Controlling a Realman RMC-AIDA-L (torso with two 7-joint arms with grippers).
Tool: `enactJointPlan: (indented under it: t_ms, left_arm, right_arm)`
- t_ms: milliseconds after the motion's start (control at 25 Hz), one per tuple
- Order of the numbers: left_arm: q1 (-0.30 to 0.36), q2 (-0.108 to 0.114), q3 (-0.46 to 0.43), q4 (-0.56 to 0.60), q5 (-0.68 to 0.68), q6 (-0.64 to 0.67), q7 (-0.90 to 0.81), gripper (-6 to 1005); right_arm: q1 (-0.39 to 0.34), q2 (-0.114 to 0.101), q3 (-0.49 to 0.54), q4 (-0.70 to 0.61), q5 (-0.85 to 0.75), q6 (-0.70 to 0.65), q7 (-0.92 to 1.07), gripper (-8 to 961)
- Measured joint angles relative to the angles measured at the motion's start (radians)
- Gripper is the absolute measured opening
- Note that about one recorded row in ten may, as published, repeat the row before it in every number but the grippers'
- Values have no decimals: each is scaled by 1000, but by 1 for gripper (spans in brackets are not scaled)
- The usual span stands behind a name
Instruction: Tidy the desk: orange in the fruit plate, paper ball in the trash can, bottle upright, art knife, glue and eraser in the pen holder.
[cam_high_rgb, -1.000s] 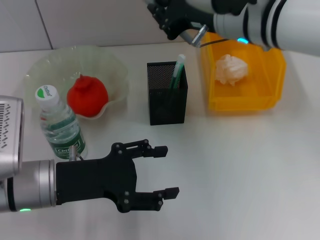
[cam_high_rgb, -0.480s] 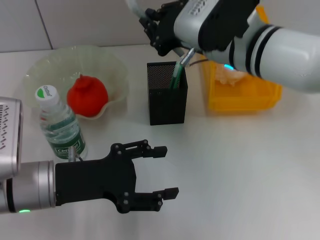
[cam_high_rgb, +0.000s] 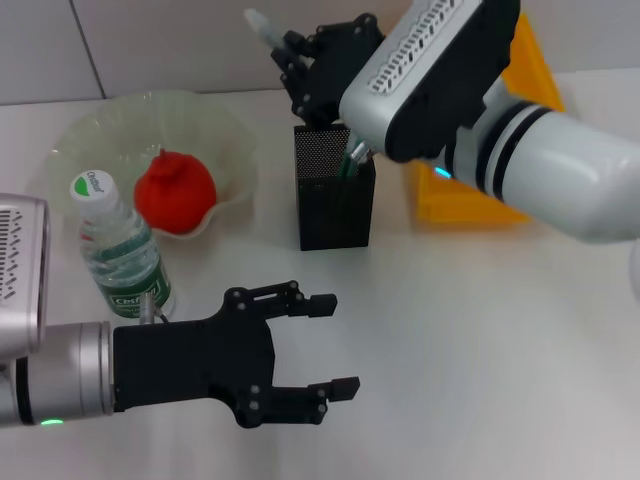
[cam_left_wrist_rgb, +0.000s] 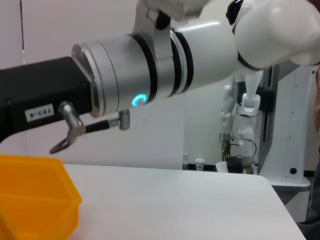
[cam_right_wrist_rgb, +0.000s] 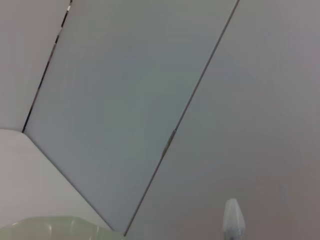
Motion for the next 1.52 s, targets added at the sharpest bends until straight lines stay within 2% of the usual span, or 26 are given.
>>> enactJointPlan:
  t_ms: [120, 840, 1040, 1520]
  left_arm:
    - [0, 0, 1, 0, 0, 0, 0, 800]
    - [-3, 0, 7, 0, 0, 0, 2, 801]
    - [-1, 0, 7, 0, 0, 1, 2, 801]
    - [-3, 0, 15, 0, 0, 3, 2, 800]
  right_arm:
    - [-3, 0, -39, 45, -1, 90, 0, 123]
    - [-29, 1, -188, 187, -3, 418, 31, 122]
    - [-29, 0, -201, 216, -4, 467, 59, 122]
    - [-17, -1, -200, 263, -4, 469, 121, 121]
